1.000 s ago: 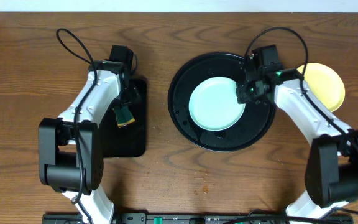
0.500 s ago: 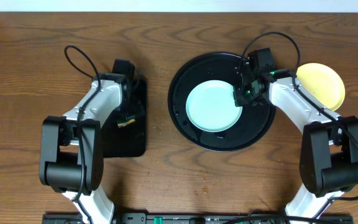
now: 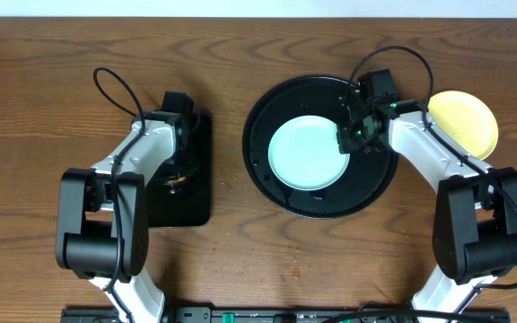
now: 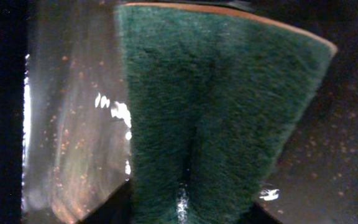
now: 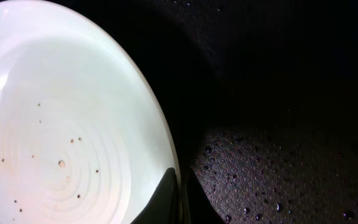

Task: Clean dirty plates on tray and stack at the side

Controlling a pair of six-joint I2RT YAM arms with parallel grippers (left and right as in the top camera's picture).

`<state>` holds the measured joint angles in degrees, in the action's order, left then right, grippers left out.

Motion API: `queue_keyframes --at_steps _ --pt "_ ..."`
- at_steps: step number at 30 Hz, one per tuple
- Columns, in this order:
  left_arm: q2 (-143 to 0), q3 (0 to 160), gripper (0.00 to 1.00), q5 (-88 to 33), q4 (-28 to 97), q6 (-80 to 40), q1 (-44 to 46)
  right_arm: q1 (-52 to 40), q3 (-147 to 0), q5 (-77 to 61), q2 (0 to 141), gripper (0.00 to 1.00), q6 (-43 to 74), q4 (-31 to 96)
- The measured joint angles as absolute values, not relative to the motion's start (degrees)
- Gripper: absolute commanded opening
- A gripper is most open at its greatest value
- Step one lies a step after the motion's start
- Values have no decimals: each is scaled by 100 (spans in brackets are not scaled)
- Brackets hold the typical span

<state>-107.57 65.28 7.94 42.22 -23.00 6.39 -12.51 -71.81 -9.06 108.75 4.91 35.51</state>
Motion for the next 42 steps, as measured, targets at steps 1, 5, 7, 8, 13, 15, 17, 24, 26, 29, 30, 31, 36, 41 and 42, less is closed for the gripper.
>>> queue_keyframes --at_steps 1,5,7,8,13,15,17,24,26,29,30,31,36,41,42 --pt "-10757 6528 26 797 4230 -2274 635 -1251 -7181 -906 10875 2 491 3551" --pt "-10757 6528 59 814 4263 -2250 635 -1251 -7181 -906 10875 17 486 3551" --pt "-10757 6528 61 832 4292 -2206 631 -1251 -7181 -908 10875 23 443 3551" --pt "-10755 6528 63 845 4305 -2209 613 -1251 -7181 -910 10875 26 447 3548" --pt "-10746 6567 67 851 4278 -2200 429 -1251 -7181 -919 10875 28 425 3489" --pt "-10746 6573 68 854 4152 -2202 344 -1251 -7177 -915 10875 28 425 3413" --pt "-10746 6582 69 851 4005 -2198 281 -1251 -7126 -875 10875 29 427 3227" --pt "-10748 6613 74 620 3841 -2202 242 -1251 -6606 -703 10875 19 425 2440" --pt "-10746 6613 78 587 3828 -2200 242 -1251 -6453 -683 10875 9 405 2237" --pt "-10746 6615 80 548 3817 -2202 239 -1258 -6294 -685 10875 4 412 2025" --pt "-10746 6613 81 537 3798 -2204 239 -1258 -6285 -683 10873 4 419 1997" --pt "-10746 6613 81 526 3756 -2200 239 -1256 -6285 -687 10873 4 421 1975" --pt "-10746 6617 81 526 3470 -2198 239 -1258 -6283 -690 10873 5 421 1962" --pt "-10746 6622 81 670 3256 -2198 239 -1258 -6283 -687 10873 5 421 1959" --pt "-10746 6622 81 690 3236 -2198 239 -1258 -6283 -687 10873 6 421 1959"
